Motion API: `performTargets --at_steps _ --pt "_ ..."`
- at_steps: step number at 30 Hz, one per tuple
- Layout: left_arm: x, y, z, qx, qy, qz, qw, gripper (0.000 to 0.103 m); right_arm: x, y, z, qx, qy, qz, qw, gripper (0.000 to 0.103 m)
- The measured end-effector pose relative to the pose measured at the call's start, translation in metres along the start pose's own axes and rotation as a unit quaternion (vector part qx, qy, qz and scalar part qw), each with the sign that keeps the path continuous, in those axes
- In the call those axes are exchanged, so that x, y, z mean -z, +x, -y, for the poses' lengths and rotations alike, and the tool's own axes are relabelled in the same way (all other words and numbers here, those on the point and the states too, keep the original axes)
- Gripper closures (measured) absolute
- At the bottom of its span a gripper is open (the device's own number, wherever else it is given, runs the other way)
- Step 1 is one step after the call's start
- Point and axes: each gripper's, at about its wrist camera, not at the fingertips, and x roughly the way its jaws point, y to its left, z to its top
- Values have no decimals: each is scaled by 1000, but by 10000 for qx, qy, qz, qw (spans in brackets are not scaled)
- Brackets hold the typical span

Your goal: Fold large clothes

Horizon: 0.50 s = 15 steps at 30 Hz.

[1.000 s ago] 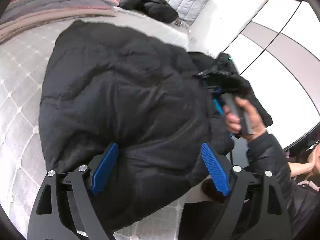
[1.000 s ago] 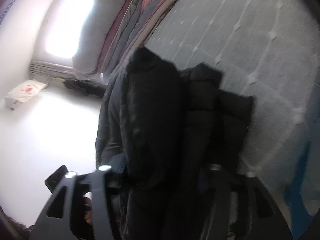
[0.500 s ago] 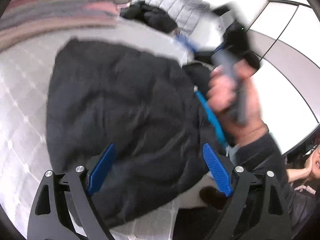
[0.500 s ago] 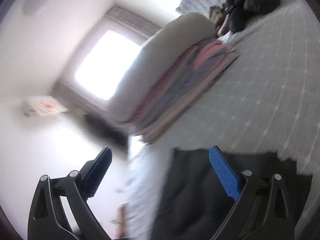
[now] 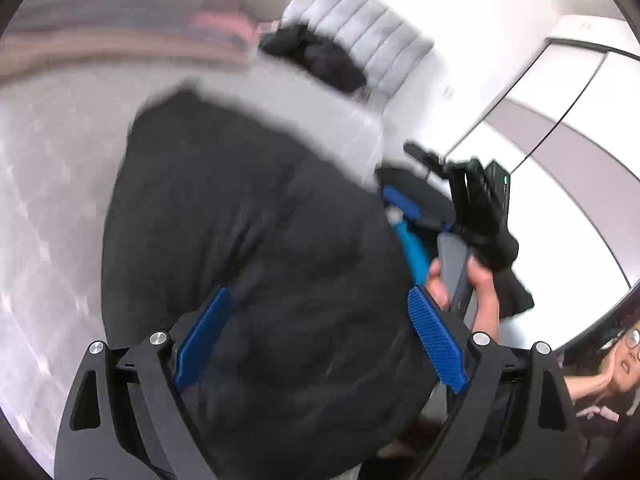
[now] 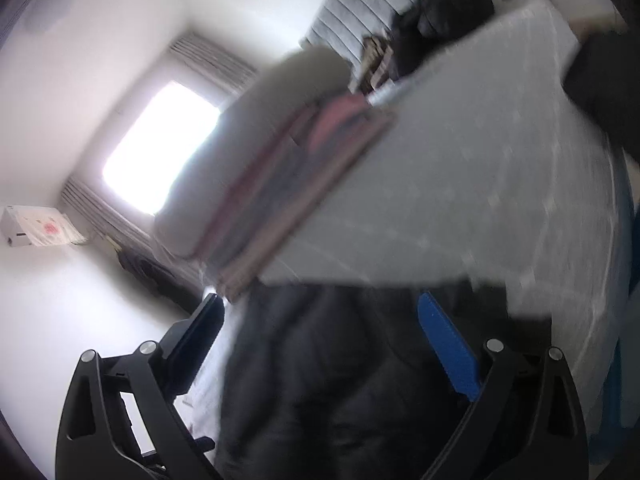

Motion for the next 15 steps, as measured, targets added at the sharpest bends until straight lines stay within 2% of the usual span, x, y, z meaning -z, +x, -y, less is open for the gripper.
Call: performTargets --at_steps 2,4,6,9,11,15 --pt "-24 1 4 -3 34 422 9991 14 -9 1 -10 -18 -53 93 9999 7" --pt "-43 13 0 11 -79 556 9984 14 -16 20 -12 27 -30 68 10000 7" --pt "-53 36 -16 -127 -371 496 9980 14 -14 46 -1 300 3 -57 9995 7" --pt "-45 70 -39 -239 -597 259 9976 14 0 81 36 789 140 -327 9963 7" --pt "-36 83 -42 -117 -427 220 9988 14 8 83 61 848 383 -357 9950 7" --pt "-27 94 -37 -379 -19 120 9992 14 11 79 92 929 788 -475 9914 7"
